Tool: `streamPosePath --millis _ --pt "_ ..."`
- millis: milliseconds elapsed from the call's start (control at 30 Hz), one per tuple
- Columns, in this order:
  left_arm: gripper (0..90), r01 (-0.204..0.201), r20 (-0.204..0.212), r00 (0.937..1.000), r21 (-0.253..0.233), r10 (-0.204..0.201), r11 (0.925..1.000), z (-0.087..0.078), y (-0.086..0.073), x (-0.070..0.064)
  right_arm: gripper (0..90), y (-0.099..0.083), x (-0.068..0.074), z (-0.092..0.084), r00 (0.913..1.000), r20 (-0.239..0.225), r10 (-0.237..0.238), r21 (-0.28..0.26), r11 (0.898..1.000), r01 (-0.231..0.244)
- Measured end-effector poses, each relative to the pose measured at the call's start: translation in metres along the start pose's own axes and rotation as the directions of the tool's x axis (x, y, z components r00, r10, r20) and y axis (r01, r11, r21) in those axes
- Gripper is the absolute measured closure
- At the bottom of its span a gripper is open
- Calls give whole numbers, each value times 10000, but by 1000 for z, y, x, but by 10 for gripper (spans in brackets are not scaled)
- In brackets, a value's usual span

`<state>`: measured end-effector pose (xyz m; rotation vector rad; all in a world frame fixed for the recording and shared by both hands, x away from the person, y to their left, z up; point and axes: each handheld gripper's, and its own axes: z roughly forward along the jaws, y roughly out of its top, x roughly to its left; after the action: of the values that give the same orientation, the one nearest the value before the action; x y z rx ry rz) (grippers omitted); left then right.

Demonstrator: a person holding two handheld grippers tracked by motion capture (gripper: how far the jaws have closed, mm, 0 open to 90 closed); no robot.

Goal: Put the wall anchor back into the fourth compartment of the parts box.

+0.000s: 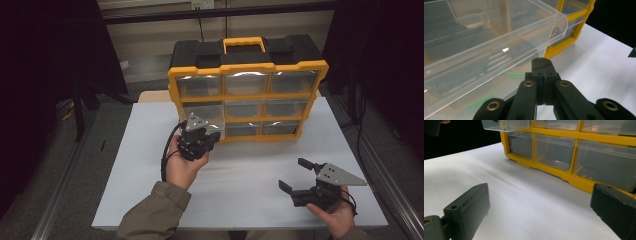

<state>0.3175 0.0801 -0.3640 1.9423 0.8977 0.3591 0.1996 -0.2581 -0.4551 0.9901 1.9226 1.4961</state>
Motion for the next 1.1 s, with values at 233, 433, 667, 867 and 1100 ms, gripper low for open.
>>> streamPosePath --millis 233,433,667,867,1100 --pt "900 -78 -36 10000 25 78 10000 0 1 1 23 0 0 0 10000 -10 11 -16 10000 -12" --pt "900 46 4 10000 -58 -46 10000 0 0 2 23 0 0 0 10000 -14 4 -25 10000 -4" --pt "900 149 16 9999 -2 -149 9999 0 -1 4 23 0 1 0 10000 -20 0 -12 10000 0" --pt "900 277 -18 9996 86 -277 9996 -4 -5 10 23 0 0 0 10000 -22 1 -13 10000 -1" --pt "900 251 -258 9994 134 -247 9996 -7 -6 12 23 0 1 1 10000 -38 -6 -11 10000 6"
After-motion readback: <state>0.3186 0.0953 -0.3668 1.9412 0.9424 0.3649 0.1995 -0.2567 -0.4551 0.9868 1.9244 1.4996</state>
